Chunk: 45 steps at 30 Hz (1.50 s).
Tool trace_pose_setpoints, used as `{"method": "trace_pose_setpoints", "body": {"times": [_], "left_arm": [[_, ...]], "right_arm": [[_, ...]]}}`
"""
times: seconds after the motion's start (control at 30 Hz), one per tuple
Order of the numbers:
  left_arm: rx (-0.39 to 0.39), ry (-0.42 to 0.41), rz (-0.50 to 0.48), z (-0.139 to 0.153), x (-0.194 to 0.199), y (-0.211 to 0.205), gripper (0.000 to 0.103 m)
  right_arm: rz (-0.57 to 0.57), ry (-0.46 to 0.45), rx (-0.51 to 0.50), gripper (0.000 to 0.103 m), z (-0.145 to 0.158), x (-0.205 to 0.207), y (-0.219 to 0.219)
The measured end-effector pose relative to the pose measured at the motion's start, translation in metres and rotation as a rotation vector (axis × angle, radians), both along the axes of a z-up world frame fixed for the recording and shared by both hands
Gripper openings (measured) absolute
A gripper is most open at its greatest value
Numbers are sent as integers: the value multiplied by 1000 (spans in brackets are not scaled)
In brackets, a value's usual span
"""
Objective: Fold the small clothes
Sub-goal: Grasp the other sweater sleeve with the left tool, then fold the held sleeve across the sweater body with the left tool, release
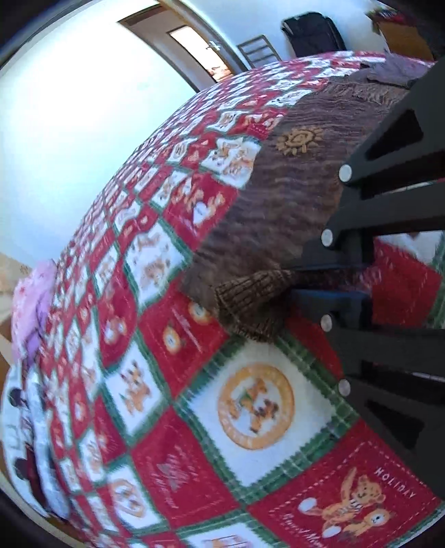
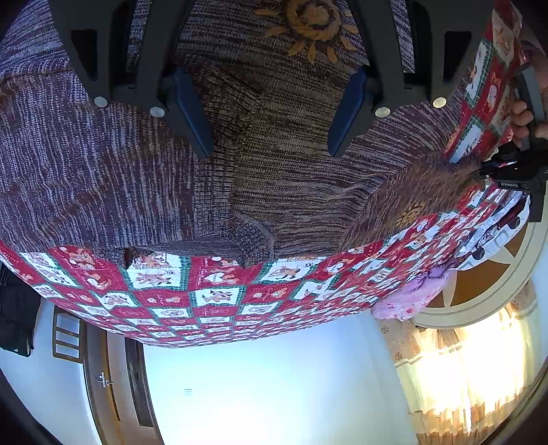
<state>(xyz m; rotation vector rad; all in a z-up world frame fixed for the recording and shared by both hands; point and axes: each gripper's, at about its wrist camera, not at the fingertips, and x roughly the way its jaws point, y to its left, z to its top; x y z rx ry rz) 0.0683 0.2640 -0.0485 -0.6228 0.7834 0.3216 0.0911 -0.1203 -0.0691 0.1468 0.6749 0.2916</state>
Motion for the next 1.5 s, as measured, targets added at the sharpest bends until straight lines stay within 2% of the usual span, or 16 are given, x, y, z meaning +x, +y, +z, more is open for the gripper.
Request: {"method": "trace_pose_setpoints", "body": {"times": [0.13,0.27,0.37,0.5,0.63,0.73,0.83,0.87,0.9,0.97,1.03,1.13,1.3,1.4,1.5], "left_arm": [[91,-54,-89,30,17,-35,8],[196,-158,-265,67,20,-104,8],[238,-215,-430,80,15,-171,8],[263,-201,-611,64,10,-242,8],[276,-103,-692,28,10,-282,8],[284,-32,-720,9,7,-287,9],[303,-54,-754,16,-9,-282,21],[306,-53,-768,21,-15,-279,41],[309,-50,-776,24,-22,-277,69],[314,-73,-765,32,-39,-263,97],[312,-126,-726,38,-55,-244,100],[309,-106,-640,37,-62,-214,100],[245,-56,-541,27,-58,-178,100],[254,-56,-508,25,-55,-167,100],[265,-55,-492,24,-54,-160,100]], "right_arm": [[-6,8,-1,70,3,0,-1],[-77,2,96,70,16,-15,-19],[-164,4,152,70,22,-31,-40],[-277,2,172,70,24,-55,-70],[-321,33,189,70,20,-72,-87],[-329,53,193,70,15,-78,-90],[-316,65,200,70,12,-76,-87],[-312,69,204,70,11,-74,-86],[-308,72,211,70,11,-73,-85],[-282,76,242,70,15,-67,-84],[-227,69,293,70,25,-57,-80],[-146,78,322,70,38,-32,-66],[-29,102,166,70,38,31,-14],[-19,138,71,70,26,63,9],[-14,165,34,67,13,83,26]]}}
